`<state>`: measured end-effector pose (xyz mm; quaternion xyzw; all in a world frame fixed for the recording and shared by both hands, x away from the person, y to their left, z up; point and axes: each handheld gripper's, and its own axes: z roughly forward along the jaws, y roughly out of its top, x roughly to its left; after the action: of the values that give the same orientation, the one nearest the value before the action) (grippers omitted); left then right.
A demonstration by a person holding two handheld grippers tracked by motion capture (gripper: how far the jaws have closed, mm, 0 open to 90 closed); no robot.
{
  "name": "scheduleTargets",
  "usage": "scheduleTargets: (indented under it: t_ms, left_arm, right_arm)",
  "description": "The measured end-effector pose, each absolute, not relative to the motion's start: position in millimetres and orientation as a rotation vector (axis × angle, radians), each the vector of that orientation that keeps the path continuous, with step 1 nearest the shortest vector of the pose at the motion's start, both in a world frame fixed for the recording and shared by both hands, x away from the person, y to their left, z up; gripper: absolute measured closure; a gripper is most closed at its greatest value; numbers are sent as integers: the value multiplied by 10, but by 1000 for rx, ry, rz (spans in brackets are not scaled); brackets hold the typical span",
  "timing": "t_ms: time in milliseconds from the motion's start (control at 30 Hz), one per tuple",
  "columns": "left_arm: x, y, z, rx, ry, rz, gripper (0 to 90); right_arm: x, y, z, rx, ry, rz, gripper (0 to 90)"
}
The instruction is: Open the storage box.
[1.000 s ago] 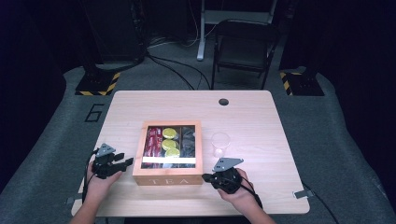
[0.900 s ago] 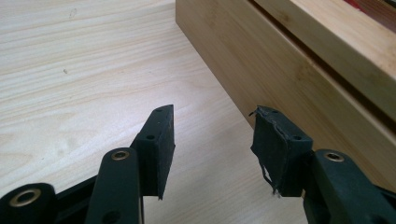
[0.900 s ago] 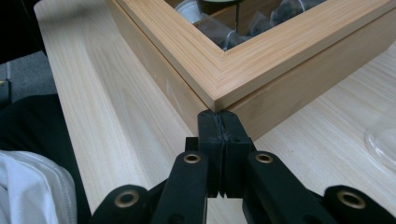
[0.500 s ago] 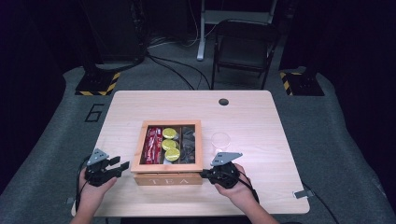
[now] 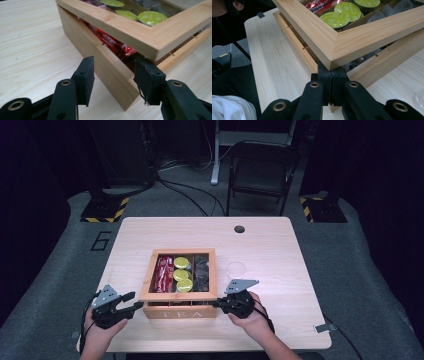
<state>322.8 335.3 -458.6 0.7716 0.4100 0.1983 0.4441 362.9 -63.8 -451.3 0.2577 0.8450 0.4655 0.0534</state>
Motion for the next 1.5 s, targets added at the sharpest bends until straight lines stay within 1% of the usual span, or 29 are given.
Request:
scheduleTargets:
  t_ms: [133,367,600,933,1167,1333,1500]
  left_arm:
    - [3209,3265,-4550,1941,968,502,490]
    - [3202,3152,-4504,1941,943,505,460]
    - [3199,3105,-4497,1962,938,592,461]
    - [3210,3115,-4475,1949,942,575,459]
    - [3223,3110,-4416,1952,925,603,459]
    - [3243,3113,-4359,1921,941,595,459]
    - [3280,3130,-4312,1893,959,564,459]
  right_arm:
    - [3637,-636,-4512,770,2571,1415,887]
    - [3627,-632,-4512,787,2563,1418,887]
    - [3625,-633,-4513,791,2549,1435,870]
    - [3611,-635,-4497,789,2500,1446,746]
    - [3620,-654,-4437,816,2457,1441,625]
    - [3647,-670,-4362,812,2423,1428,570]
    - [3676,-675,-4285,797,2417,1403,552]
